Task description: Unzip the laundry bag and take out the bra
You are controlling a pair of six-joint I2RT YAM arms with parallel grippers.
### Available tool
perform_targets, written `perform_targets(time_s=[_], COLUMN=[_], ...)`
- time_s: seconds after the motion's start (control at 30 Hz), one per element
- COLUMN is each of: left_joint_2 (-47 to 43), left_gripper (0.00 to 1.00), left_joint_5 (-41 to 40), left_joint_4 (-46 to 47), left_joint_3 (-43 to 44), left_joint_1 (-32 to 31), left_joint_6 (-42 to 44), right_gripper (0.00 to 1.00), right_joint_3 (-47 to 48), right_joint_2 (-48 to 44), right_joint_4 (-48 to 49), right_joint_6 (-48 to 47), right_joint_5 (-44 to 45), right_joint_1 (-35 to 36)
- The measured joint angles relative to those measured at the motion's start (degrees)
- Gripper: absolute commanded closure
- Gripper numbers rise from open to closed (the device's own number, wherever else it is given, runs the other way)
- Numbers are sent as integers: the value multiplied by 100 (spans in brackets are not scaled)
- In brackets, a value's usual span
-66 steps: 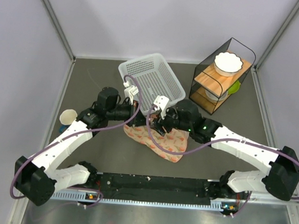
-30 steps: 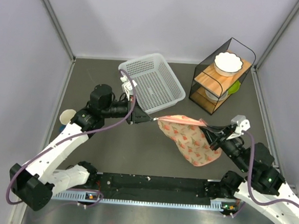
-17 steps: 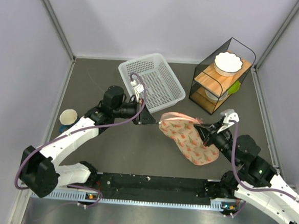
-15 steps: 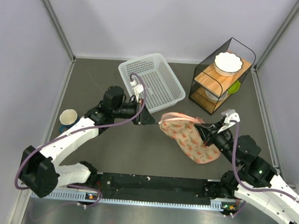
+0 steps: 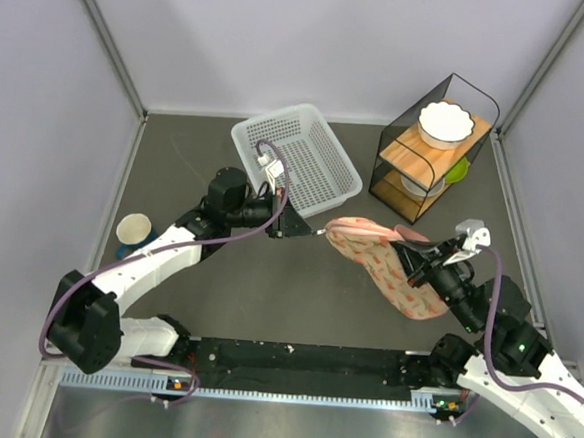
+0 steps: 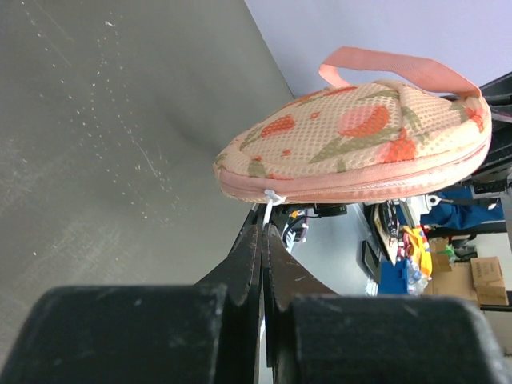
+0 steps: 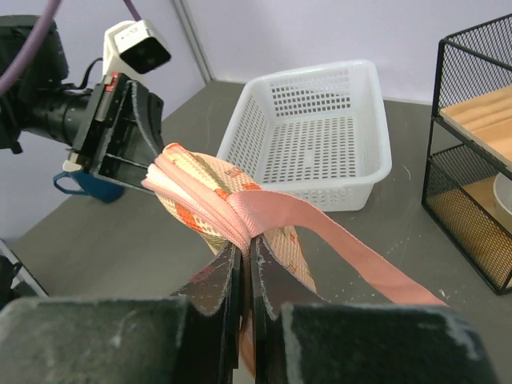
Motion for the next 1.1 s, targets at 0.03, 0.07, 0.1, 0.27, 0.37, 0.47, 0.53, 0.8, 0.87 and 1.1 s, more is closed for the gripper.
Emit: perform_targets(time_s=[0.03, 0.07, 0.1, 0.27, 0.37, 0.47, 0.53, 0.8, 0.87, 1.1], left_joint_2=[70, 111, 151, 205, 262, 352, 426, 1038, 1040, -61], left_gripper=[100, 100, 100, 100, 100, 100, 100, 94, 65, 27], left_joint_5=[0, 0, -2, 4, -15, -195, -334, -651, -804, -1974], left_joint_4=[131, 199, 271, 520, 540, 341, 212, 164, -15, -1058], left_joint_3=[-17, -26, -37, -52, -52, -39, -44, -168, -168, -52], left_joint_1=[2, 4, 7, 11, 7, -72, -136, -203, -260, -581], left_joint_6=[-83, -127, -190, -352, -341, -157, -37, 293, 420, 885], right_gripper=[100, 100, 100, 100, 100, 100, 100, 100, 100, 100], right_joint_3=[0, 0, 0, 0, -2, -33, -101, -313, -269, 170], right_joint_2=[-26, -55, -87, -203, -125, 144, 358, 951, 1235, 2404], right_joint_4=[-9, -26, -50, -87, -66, 37, 186, 448, 428, 448], right_joint_6=[24, 42, 68, 186, 315, 511, 612, 791, 824, 1303], right_joint_5=[-15, -20, -22, -20, -26, -15, -2, 505, 577, 691], right_joint_1=[0, -2, -2, -2, -2, -2, -2, -2, -2, -2])
